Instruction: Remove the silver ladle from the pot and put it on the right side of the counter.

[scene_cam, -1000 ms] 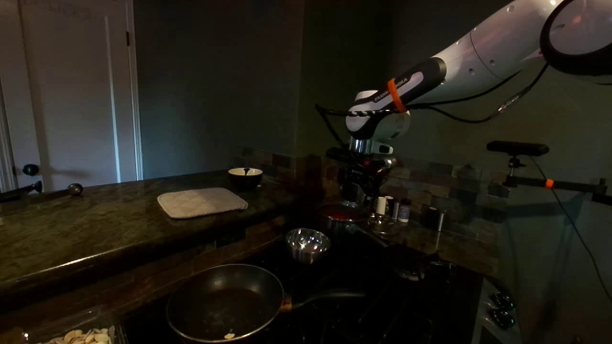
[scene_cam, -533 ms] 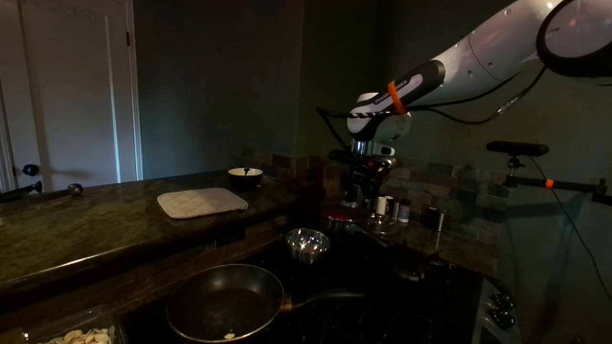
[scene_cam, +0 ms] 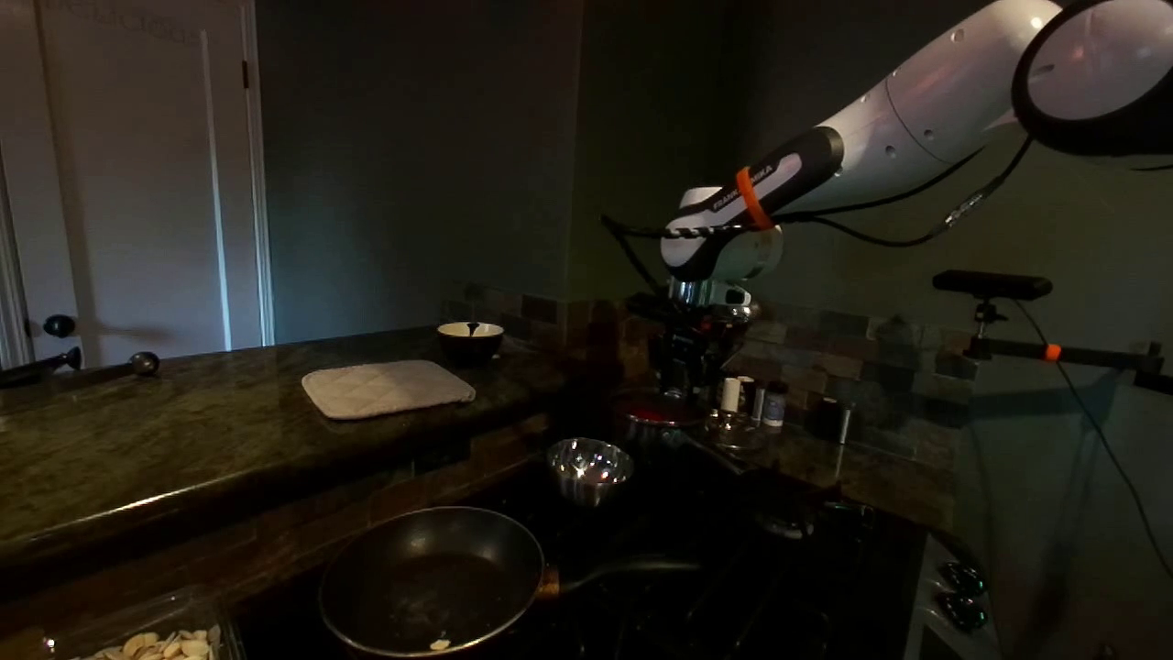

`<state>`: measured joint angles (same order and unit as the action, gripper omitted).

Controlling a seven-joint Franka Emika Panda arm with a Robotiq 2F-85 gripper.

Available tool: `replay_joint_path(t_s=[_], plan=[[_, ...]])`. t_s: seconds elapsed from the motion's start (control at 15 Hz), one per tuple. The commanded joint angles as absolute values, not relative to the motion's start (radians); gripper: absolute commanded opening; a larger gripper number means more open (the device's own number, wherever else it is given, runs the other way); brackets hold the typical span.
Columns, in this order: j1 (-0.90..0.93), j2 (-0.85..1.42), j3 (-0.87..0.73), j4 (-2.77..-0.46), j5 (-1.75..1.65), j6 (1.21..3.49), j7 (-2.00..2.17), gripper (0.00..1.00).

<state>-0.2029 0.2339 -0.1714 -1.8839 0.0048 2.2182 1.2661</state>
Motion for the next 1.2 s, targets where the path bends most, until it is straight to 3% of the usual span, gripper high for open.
replay_joint_path(t_s=[0.0,0.4,0.53,0.73,0.8,1.13], plan=[[-0.182,0.274,-0.189,-1.870,0.015,2.273,1.252,0.57],[-0.180,0.292,-0.198,-1.880,0.014,2.298,1.250,0.48],[-0.180,0.294,-0.202,-1.882,0.015,2.298,1.249,0.26],[-0.179,0.291,-0.204,-1.885,0.014,2.296,1.240,0.03],[-0.178,0.290,-0.204,-1.886,0.013,2.294,1.238,0.00],[-0.173,0.269,-0.202,-1.891,0.009,2.269,1.226,0.03]])
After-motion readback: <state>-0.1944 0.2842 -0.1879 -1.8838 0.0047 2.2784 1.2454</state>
